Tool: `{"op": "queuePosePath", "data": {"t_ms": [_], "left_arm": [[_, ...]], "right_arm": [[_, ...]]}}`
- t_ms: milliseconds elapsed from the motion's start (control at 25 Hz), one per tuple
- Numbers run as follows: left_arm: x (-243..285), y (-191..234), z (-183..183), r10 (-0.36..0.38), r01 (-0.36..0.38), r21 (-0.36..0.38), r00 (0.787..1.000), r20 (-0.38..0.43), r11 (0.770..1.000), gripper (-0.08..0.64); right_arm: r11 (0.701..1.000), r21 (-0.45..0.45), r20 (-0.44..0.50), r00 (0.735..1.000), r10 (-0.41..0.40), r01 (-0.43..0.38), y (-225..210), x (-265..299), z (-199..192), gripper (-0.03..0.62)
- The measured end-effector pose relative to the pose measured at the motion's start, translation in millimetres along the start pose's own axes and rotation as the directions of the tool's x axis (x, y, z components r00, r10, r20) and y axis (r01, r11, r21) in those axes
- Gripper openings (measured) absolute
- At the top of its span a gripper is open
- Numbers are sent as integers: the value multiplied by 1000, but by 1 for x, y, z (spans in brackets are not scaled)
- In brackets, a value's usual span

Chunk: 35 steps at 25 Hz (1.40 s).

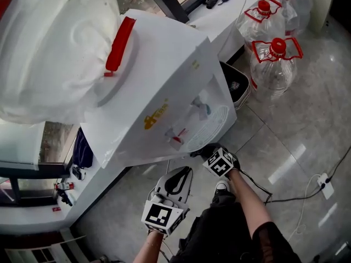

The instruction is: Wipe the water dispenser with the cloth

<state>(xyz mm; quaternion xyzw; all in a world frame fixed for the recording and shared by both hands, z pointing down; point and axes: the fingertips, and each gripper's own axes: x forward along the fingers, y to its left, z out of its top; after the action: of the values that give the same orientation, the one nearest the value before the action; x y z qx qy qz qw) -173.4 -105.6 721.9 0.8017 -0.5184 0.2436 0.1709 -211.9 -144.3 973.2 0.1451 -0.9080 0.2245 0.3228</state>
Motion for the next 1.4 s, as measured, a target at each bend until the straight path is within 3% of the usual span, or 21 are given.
{"op": "queuePosePath", "data": {"t_ms": [440, 680, 800, 1040, 1400], "left_arm": [[15, -10, -2, -26, 26, -3, 999, 20, 1000, 20], [15, -15, -4, -35, 35, 4, 999, 22, 999, 20], [8, -18, -5, -35, 35, 11, 999, 8, 999, 20], [-16, -32, 14, -51, 51, 8, 999, -17, 999, 20], [-58, -78, 93, -103, 103, -11, 995, -5, 995, 20]], "right_arm": [[974, 37, -10, 975, -222, 222, -132, -45, 5, 104], [905, 157, 44, 913, -406, 395, -206, -94, 22, 103], [868, 231, 93, 878, -470, 440, -230, -119, 35, 103], [846, 281, 87, 866, -493, 454, -222, -165, 37, 103], [870, 299, 157, 879, -450, 392, -139, -279, 64, 103]]}}
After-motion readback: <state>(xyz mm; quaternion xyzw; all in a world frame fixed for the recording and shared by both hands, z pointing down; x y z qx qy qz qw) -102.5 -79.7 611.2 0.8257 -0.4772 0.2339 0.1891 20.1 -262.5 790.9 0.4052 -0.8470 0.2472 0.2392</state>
